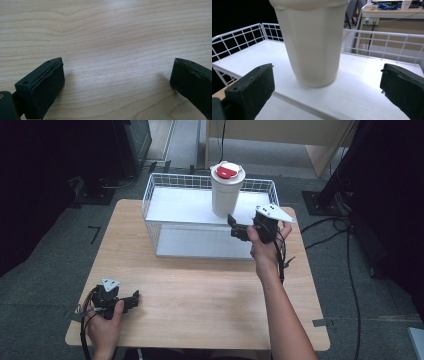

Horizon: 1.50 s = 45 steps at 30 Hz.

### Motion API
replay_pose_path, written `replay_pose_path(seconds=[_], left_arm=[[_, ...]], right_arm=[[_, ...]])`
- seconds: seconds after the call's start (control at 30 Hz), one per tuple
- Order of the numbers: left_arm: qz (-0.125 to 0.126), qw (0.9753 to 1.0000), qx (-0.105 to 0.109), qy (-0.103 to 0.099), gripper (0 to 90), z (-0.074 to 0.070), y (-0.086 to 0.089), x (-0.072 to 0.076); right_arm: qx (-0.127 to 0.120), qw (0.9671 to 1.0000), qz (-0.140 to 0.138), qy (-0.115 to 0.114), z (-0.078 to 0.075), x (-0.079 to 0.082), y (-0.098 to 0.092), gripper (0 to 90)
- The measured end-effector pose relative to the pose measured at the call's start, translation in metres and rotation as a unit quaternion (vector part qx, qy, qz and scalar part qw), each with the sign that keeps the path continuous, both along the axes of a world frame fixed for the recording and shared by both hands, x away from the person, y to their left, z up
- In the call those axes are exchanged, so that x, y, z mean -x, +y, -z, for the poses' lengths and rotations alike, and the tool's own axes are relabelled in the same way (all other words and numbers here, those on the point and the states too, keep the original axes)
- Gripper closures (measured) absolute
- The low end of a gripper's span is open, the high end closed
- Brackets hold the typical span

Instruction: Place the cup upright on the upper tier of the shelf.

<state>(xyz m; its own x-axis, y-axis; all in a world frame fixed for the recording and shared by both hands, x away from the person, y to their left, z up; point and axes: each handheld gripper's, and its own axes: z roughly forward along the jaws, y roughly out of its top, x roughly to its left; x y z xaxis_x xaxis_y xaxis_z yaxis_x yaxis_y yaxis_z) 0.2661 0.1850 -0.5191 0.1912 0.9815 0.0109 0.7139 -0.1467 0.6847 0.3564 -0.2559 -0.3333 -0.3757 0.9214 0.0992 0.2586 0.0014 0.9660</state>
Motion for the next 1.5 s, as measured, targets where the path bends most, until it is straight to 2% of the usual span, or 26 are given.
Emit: replay_pose_path(seconds=[0.23, 0.43, 0.7, 0.83, 1.03, 1.3, 1.5], left_arm=[[0.0, 1.0, 0.0, 0.0, 0.0, 0.0, 0.0, 0.0], [0.0, 1.0, 0.0, 0.001, 0.0, 0.0, 0.0, 0.0], [0.0, 1.0, 0.0, 0.001, 0.0, 0.0, 0.0, 0.0], [0.0, 1.0, 0.0, 0.001, 0.0, 0.0, 0.0, 0.0], [0.0, 1.0, 0.0, 0.0, 0.0, 0.0, 0.0, 0.0], [0.0, 1.0, 0.0, 0.001, 0.0, 0.0, 0.0, 0.0], [0.001, 1.0, 0.0, 0.001, 0.0, 0.0, 0.0, 0.0]], right_arm=[[0.023, 0.9996, 0.017, 0.002, 0.013, 0.02, -0.012, 0.0], [0.009, 0.9994, 0.034, 0.006, 0.022, 0.035, -0.021, 0.0], [0.003, 0.9988, 0.048, 0.003, 0.033, 0.053, -0.033, 0.0], [-0.004, 0.9984, 0.055, 0.011, 0.04, 0.062, -0.042, 0.0], [0.003, 0.9977, 0.064, 0.022, 0.053, 0.072, -0.05, 0.0], [0.007, 0.9945, 0.096, 0.041, 0.076, 0.085, -0.069, 0.0], [0.012, 0.9928, 0.107, 0.051, 0.089, 0.091, -0.077, 0.0]])
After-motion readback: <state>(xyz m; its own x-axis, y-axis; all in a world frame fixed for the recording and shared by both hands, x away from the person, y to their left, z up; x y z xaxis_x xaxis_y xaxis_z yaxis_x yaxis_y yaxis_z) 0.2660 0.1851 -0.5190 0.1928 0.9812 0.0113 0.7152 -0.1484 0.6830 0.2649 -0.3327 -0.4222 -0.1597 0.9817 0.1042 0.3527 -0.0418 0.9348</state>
